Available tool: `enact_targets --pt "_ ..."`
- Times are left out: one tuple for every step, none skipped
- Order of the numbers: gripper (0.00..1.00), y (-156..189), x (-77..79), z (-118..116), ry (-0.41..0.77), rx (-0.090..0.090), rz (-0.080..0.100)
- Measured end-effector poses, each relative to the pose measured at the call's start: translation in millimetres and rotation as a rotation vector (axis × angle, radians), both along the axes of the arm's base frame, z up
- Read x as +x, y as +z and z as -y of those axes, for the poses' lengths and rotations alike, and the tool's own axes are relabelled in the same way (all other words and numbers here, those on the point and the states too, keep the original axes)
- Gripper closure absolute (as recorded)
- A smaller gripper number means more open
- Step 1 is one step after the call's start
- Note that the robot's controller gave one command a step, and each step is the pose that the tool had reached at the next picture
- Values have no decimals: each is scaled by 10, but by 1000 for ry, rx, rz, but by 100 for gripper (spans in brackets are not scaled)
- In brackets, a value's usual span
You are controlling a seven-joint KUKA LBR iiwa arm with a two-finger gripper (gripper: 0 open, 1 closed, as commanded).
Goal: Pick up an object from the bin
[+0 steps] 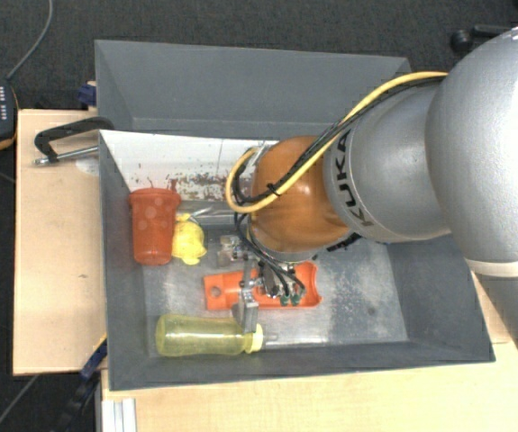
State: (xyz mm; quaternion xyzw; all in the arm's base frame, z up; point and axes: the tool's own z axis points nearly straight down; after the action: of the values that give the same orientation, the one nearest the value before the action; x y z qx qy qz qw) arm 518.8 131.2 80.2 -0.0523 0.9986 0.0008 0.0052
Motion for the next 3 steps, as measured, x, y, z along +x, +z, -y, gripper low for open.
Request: enact_targets --pt "100 -75 544 643 239 2 -5" --pt "100 -75 544 643 239 2 -5" --pt "0 625 710 515 258 4 11"
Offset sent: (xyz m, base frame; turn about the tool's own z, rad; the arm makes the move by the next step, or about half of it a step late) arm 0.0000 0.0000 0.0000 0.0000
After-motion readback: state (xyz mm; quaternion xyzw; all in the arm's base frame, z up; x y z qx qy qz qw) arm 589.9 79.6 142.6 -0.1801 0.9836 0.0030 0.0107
